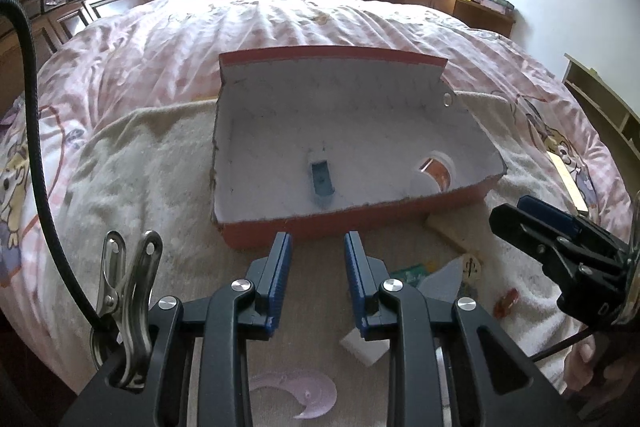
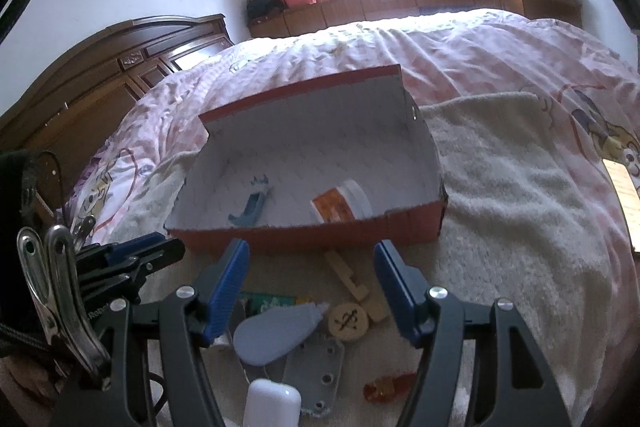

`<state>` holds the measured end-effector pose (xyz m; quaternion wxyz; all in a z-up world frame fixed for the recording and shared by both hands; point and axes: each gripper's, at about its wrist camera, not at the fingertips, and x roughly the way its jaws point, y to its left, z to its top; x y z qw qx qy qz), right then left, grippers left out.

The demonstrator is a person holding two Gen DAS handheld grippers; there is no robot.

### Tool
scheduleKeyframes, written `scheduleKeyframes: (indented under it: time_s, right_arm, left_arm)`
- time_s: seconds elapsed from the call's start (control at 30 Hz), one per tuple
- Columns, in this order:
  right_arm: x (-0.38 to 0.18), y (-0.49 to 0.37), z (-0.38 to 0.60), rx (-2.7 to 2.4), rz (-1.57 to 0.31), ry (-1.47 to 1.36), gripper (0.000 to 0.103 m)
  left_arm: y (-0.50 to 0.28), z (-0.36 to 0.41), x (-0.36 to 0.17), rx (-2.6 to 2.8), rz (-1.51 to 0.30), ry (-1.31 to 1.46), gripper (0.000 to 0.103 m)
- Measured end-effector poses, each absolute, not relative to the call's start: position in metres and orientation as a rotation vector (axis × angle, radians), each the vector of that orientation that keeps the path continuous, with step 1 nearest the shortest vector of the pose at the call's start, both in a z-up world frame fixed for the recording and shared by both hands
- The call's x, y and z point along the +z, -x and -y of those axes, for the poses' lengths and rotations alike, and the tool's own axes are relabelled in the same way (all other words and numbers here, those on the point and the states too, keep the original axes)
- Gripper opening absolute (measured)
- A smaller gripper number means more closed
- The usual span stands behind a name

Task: Organize rigid objects
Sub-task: 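Withdraw both tools from the box back toward the pile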

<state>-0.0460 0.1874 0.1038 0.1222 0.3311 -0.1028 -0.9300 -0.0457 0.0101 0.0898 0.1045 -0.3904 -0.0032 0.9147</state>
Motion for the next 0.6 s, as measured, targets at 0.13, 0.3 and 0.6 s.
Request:
scheduleKeyframes:
  time_s: [0.13, 0.3, 0.6]
  right_arm:
    - [0.1, 0.038, -0.186, -2.708, 0.289, -0.982, 0.069]
    - [0.093, 0.029, -0.183, -2.695, 0.281, -1.009, 0.069]
    - [0.081, 0.017, -0.184, -2.677, 0.286, -1.062, 0.069]
  left_arm:
    - [0.039, -0.005, 0.086, 2.699, 0.023, 1.164, 0.027]
    - [0.031, 0.001, 0.08, 2.702, 0.033, 1.186, 0.027]
    - [0.018, 0.012, 0.069, 2.7, 0.054, 1.224, 0.027]
